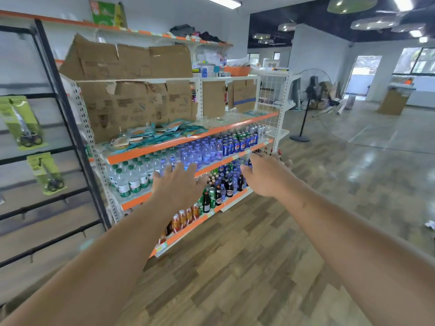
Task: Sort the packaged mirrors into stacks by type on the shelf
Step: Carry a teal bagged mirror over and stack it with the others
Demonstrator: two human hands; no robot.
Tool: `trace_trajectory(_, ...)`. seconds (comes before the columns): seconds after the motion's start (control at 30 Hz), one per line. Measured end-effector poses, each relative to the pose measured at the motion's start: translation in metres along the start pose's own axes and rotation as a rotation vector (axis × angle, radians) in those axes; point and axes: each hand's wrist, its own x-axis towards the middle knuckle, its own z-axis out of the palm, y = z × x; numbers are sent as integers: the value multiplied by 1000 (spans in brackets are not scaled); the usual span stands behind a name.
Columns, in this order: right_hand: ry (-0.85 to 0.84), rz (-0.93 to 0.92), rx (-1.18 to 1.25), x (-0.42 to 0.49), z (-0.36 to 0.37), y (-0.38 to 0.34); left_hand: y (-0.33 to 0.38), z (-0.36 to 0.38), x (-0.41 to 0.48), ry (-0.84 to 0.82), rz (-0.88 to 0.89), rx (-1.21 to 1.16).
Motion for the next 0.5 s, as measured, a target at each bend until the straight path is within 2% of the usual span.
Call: trace_trajectory(0.5, -46, -96, 70, 138, 40, 8, -4, 48, 142, 40, 18, -2)
